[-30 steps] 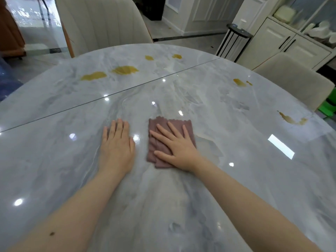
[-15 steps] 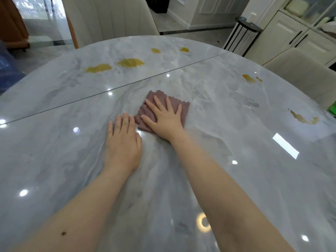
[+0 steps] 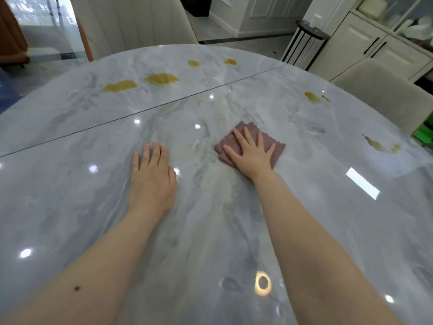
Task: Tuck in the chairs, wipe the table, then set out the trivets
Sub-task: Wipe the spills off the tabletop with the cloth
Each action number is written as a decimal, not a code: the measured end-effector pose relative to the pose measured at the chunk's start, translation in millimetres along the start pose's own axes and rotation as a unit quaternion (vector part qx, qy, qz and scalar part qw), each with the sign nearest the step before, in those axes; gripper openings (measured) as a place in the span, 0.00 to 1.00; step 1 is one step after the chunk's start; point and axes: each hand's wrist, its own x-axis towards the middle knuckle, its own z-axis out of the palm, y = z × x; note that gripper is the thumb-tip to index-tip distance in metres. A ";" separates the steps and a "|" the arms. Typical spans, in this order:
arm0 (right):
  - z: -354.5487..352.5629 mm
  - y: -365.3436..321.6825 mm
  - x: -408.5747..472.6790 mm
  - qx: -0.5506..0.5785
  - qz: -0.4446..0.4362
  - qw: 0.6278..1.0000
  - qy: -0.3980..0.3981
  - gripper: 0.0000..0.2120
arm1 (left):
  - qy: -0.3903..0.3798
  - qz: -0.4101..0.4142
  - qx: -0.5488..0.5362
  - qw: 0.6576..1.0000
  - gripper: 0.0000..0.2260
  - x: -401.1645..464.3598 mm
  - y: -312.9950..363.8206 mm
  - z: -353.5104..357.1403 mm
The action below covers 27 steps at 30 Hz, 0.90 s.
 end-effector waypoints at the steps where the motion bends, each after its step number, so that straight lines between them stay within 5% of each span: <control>1: 2.5 -8.3 -8.1 0.003 -0.020 1.000 -0.001 0.31 | -0.001 0.002 -0.004 1.000 0.24 -1.2 1.5 -1.3; 7: 16.2 -24.6 -96.5 0.005 -0.124 0.992 0.003 0.28 | -0.012 0.026 -0.074 0.997 0.26 -3.5 0.3 -12.4; 10: 20.3 -14.8 -142.5 0.000 -0.138 0.990 0.000 0.25 | -0.027 0.083 -0.073 0.993 0.34 -18.0 5.5 -15.6; 15: 22.4 3.6 -211.1 -0.004 -0.140 0.990 -0.008 0.26 | -0.043 0.090 -0.095 0.990 0.32 -71.5 26.6 -20.3; 21: 13.8 18.6 -293.3 0.181 -0.105 0.978 0.000 0.19 | -0.088 0.079 -0.147 0.982 0.31 -140.1 48.6 -36.4; 27: -23.3 25.2 -353.5 0.348 0.040 0.934 0.077 0.14 | -0.131 0.146 -0.126 0.972 0.32 -203.2 69.7 -43.9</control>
